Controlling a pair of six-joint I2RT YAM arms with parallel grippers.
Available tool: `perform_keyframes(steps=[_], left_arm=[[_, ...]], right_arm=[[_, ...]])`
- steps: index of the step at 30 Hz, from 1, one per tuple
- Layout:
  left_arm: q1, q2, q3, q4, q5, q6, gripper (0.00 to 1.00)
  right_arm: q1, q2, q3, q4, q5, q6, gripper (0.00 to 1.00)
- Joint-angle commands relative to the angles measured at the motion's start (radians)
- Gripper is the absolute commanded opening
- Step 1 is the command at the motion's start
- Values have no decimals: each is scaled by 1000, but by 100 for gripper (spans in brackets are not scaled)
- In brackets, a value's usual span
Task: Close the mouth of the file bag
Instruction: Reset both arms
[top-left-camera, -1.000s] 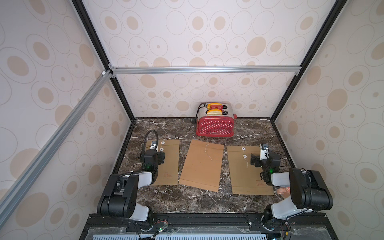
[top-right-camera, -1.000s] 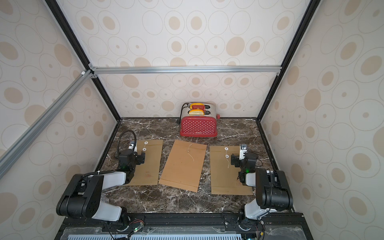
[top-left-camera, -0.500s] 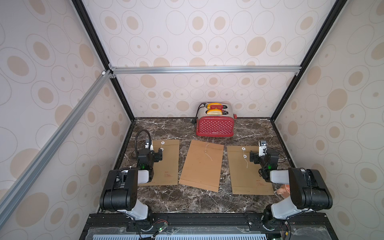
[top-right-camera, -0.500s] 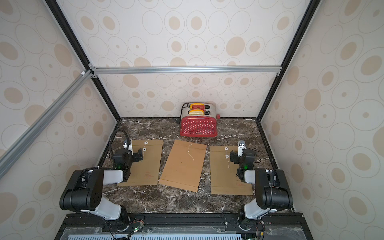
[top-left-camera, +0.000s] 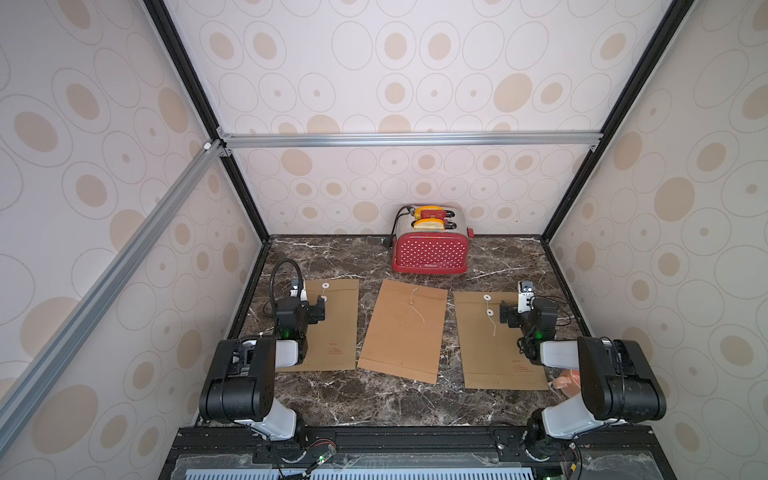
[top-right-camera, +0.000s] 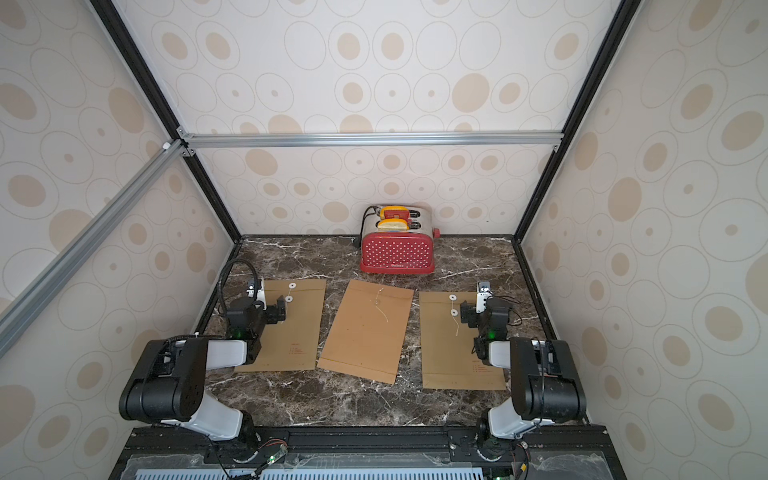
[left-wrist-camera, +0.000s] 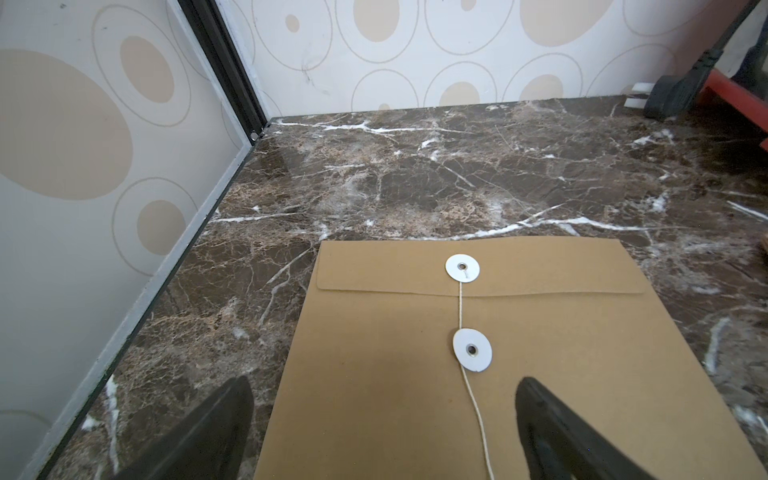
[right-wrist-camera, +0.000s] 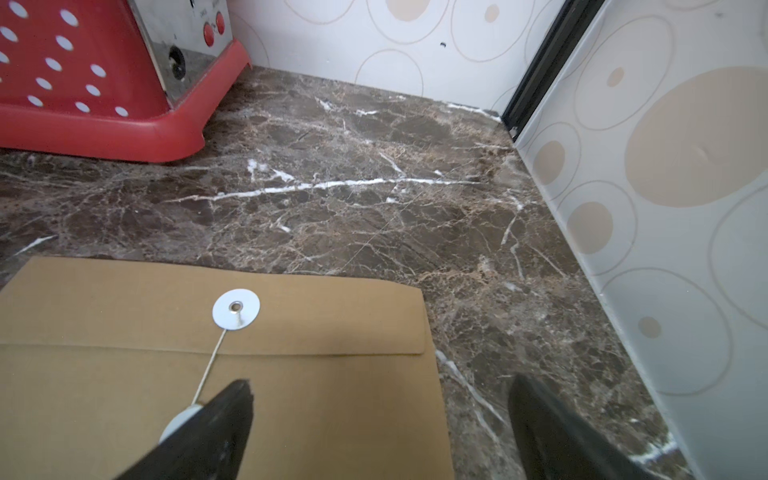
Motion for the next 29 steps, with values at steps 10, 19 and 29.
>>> perform_keyframes(steps=[10, 19, 29], left_arm=[[0, -1, -2, 34, 4, -14, 99], [0, -1, -2, 32, 4, -14, 99], [0, -1, -3, 33, 3, -13, 99]], right_arm=[[21, 68, 78, -61, 31, -10, 100], [10, 90, 60, 15, 18, -8, 100], [10, 89, 72, -17, 14, -6, 100]])
